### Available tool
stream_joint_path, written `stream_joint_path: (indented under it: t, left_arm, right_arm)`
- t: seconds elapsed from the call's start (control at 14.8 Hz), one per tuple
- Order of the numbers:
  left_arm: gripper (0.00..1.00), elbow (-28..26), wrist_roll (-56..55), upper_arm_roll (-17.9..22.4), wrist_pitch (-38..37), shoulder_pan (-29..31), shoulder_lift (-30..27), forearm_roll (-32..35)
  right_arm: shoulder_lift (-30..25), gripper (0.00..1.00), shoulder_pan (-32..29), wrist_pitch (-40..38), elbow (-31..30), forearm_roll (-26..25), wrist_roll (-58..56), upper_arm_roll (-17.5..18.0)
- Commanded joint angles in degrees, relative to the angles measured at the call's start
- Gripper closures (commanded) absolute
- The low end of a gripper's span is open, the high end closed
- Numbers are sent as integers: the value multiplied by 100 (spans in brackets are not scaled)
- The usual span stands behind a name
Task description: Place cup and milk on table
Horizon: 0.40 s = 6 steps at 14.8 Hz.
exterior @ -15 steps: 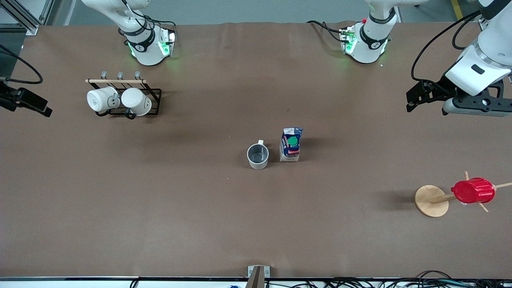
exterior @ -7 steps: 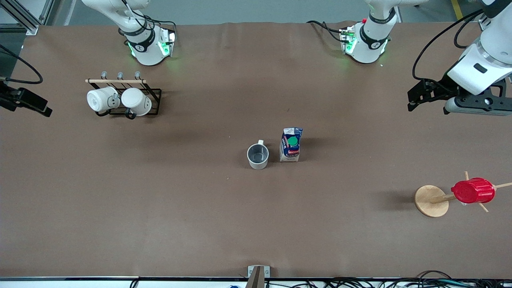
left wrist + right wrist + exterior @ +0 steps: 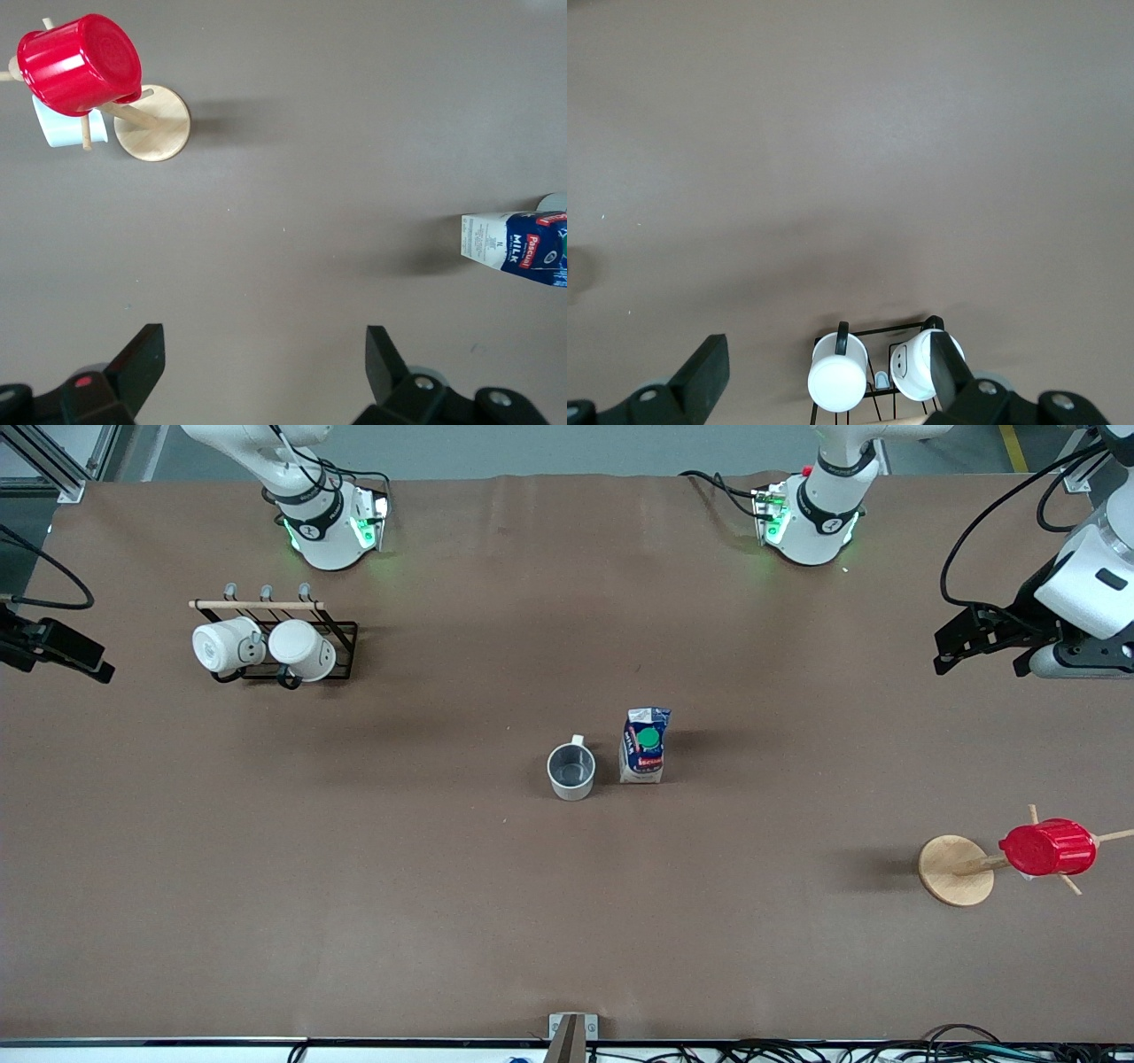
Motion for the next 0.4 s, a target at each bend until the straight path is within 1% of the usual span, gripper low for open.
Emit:
stream_joint_path:
  t: [0.0, 0.34]
  left_arm:
    - [0, 203, -80, 15, -57, -91, 192, 96]
    - [0, 248, -10, 50, -48, -74, 324, 43]
  right_arm:
    - [-128, 0, 12, -12, -113, 46, -66, -35]
    - [-128, 0, 12, -12, -113, 46, -66, -35]
